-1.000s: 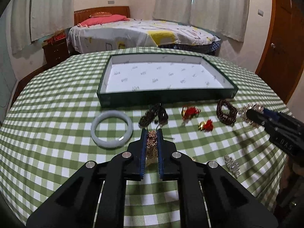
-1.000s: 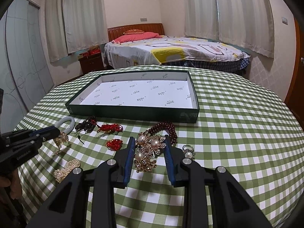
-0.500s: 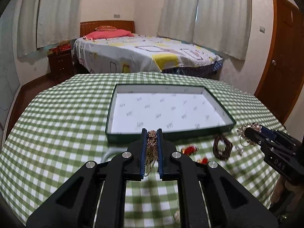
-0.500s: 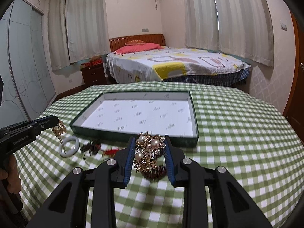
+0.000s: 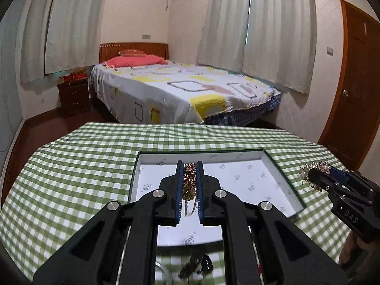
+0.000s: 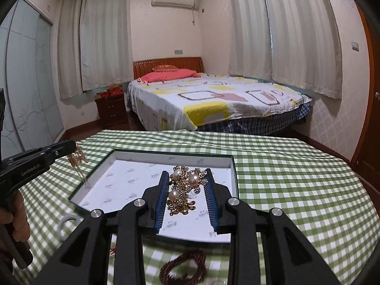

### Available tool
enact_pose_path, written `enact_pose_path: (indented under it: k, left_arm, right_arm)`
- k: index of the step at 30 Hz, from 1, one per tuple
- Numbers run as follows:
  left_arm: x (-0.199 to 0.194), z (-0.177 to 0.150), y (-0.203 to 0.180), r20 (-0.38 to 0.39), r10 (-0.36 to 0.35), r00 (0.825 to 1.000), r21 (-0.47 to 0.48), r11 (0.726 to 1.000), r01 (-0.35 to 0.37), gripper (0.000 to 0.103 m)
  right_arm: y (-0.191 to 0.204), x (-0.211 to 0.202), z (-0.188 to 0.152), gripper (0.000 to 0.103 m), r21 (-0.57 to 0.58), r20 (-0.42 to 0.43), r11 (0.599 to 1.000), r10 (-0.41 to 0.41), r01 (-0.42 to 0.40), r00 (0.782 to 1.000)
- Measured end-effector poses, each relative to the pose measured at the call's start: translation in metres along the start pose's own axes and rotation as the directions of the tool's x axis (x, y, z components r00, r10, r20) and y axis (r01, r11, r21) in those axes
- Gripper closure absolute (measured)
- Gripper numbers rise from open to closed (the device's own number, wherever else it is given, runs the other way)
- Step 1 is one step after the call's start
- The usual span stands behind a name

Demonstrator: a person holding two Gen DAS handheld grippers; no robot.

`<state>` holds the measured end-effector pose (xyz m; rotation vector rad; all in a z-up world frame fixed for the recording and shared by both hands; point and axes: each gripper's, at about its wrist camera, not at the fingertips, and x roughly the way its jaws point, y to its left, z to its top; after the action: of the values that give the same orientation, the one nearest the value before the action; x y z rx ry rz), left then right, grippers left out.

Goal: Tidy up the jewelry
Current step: 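Carry the chain and brooch into the tray and open both tools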

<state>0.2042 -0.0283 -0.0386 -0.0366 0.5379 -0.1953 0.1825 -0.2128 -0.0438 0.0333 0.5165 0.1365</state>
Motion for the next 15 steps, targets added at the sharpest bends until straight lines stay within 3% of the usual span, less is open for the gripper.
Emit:
enact_pose_path:
  k: [5, 15]
  left_arm:
    - [0.047, -0.017, 0.004, -0.103, 0.016, 0.995, 0.000, 1.000, -0.016, 0.093]
    - [0.102, -0.053, 0.020, -0.285, 0.030, 0.958, -0.026, 0.999, -0.039, 0.093]
  right_arm:
    - [-0.011, 0.044, -0.016, 0.073, 0.016, -0.112, 1.000, -0.005, 0.007, 0.994]
    - [-0.027, 0.087, -0.040, 0.072, 0.059, -0.276, 0.998, 0.002, 0.015, 0.961]
